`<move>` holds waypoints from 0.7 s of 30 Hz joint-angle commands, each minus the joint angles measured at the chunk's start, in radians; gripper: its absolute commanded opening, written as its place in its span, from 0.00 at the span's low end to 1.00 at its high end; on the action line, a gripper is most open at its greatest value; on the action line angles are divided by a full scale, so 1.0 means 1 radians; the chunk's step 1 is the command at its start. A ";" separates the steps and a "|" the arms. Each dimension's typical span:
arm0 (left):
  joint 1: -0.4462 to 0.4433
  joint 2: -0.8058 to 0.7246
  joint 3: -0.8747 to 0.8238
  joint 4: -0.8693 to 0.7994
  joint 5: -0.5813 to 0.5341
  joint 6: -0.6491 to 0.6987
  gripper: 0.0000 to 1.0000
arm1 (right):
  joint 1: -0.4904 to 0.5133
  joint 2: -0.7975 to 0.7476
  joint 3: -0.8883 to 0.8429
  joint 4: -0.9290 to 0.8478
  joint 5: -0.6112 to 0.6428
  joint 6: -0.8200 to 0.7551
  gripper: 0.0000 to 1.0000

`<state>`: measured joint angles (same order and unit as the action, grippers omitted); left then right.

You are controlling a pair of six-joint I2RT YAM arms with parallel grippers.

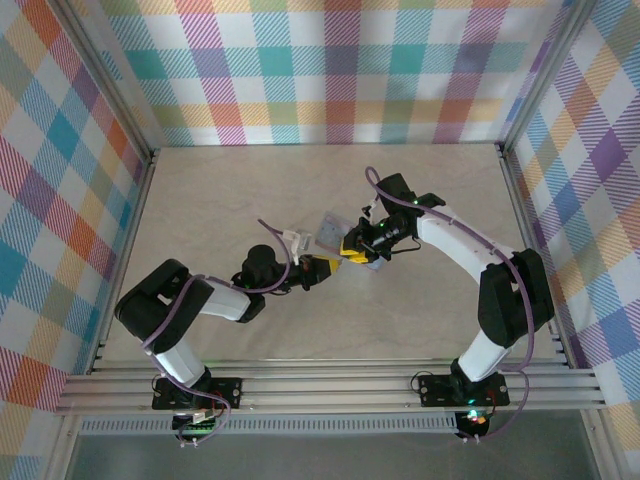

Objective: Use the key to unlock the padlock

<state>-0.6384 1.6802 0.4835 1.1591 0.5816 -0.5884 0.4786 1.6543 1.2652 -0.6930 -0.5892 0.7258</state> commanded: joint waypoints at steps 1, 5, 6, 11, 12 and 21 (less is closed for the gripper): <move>-0.016 0.023 0.038 0.078 -0.027 -0.016 0.00 | 0.022 -0.017 -0.012 0.040 -0.062 0.009 0.00; -0.022 0.031 0.047 0.091 -0.051 -0.035 0.00 | 0.025 -0.021 -0.028 0.055 -0.065 0.019 0.00; -0.023 0.034 0.047 0.097 -0.058 -0.041 0.00 | 0.025 -0.021 -0.031 0.060 -0.068 0.021 0.00; -0.020 0.056 0.049 0.160 -0.063 -0.072 0.00 | 0.029 -0.024 -0.049 0.054 -0.048 0.007 0.00; -0.021 0.060 0.050 0.171 -0.059 -0.080 0.00 | 0.029 -0.023 -0.050 0.051 -0.043 0.003 0.00; 0.000 0.064 0.051 0.161 -0.044 -0.081 0.00 | 0.029 -0.023 -0.050 0.037 -0.038 -0.025 0.00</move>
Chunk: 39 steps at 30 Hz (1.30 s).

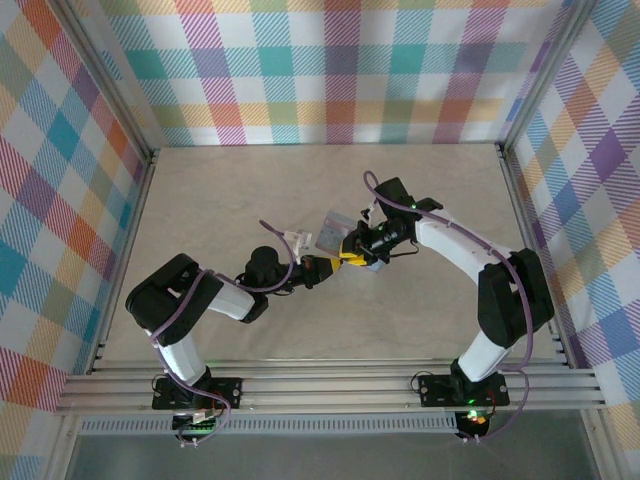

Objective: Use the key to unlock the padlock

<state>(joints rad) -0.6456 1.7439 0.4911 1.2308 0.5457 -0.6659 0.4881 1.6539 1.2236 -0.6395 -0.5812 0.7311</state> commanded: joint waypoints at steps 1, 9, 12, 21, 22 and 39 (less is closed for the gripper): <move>0.008 0.013 0.048 0.103 -0.006 -0.014 0.00 | 0.020 -0.023 -0.009 -0.009 -0.049 -0.026 0.00; -0.038 0.042 0.033 0.114 -0.051 0.042 0.00 | 0.025 0.000 -0.063 0.096 -0.057 0.023 0.00; -0.047 0.076 0.004 0.114 -0.064 0.080 0.00 | 0.040 0.026 -0.086 0.141 -0.056 0.039 0.00; -0.054 0.130 -0.059 0.112 -0.111 0.111 0.04 | 0.056 0.092 -0.171 0.288 -0.059 0.083 0.00; -0.055 0.136 -0.063 0.111 -0.115 0.107 0.06 | 0.056 0.098 -0.176 0.297 -0.061 0.083 0.00; -0.050 0.157 -0.086 0.117 -0.118 0.073 0.26 | 0.050 0.120 -0.201 0.335 -0.093 0.084 0.00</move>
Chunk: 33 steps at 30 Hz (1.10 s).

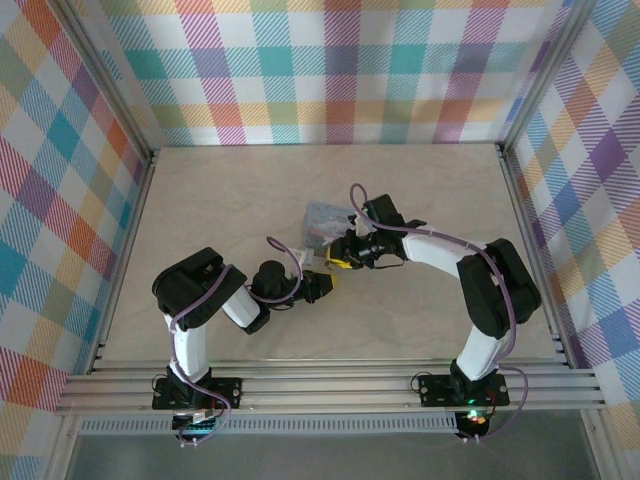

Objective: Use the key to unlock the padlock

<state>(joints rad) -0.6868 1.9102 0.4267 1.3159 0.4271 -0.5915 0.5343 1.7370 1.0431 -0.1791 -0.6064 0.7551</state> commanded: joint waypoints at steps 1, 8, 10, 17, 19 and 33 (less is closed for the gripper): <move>-0.008 -0.015 -0.033 0.031 -0.006 -0.002 0.29 | 0.004 0.039 -0.011 -0.148 -0.056 0.050 0.00; 0.031 -0.067 -0.118 0.019 -0.006 -0.028 0.37 | 0.001 0.054 0.048 -0.236 -0.022 0.020 0.00; 0.045 -0.080 -0.128 0.020 0.011 -0.034 0.37 | 0.001 0.059 0.062 -0.252 -0.020 0.013 0.00; 0.067 -0.131 -0.129 0.020 0.004 -0.022 0.36 | 0.001 0.063 0.087 -0.278 -0.015 0.005 0.00; 0.069 -0.146 -0.122 0.022 -0.003 -0.013 0.36 | 0.001 0.063 0.093 -0.284 -0.019 0.003 0.00; 0.072 -0.110 -0.030 0.028 0.018 -0.028 0.36 | 0.001 0.062 0.107 -0.296 -0.032 -0.002 0.00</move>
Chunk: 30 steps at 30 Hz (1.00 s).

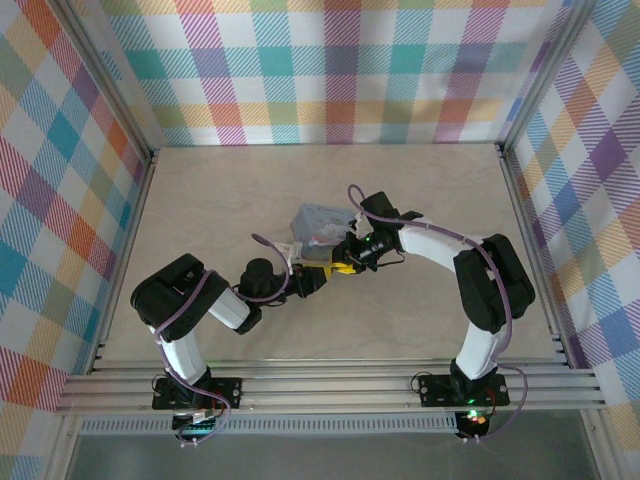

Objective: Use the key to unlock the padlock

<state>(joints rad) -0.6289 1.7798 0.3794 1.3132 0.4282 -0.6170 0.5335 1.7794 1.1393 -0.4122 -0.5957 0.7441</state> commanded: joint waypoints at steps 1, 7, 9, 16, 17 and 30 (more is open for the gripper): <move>0.014 0.025 0.020 0.029 0.017 -0.003 0.36 | 0.002 0.020 0.011 -0.064 -0.042 0.010 0.00; 0.013 0.068 0.034 0.033 0.024 -0.008 0.31 | 0.002 0.018 0.011 -0.065 -0.044 0.010 0.00; 0.014 0.080 0.036 0.036 0.026 -0.009 0.30 | 0.002 0.017 0.011 -0.066 -0.044 0.010 0.00; 0.014 0.089 0.056 0.037 0.041 -0.014 0.30 | 0.002 0.017 0.011 -0.064 -0.046 0.011 0.00; 0.014 0.092 0.062 0.037 0.045 -0.016 0.29 | 0.002 0.018 0.011 -0.063 -0.047 0.011 0.00; 0.005 0.121 0.083 0.038 0.058 -0.033 0.10 | 0.000 0.013 0.013 -0.067 -0.051 0.016 0.00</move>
<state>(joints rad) -0.6254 1.8862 0.4477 1.3167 0.4828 -0.6430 0.5304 1.7794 1.1408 -0.4149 -0.5938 0.7444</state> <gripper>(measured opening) 0.129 0.222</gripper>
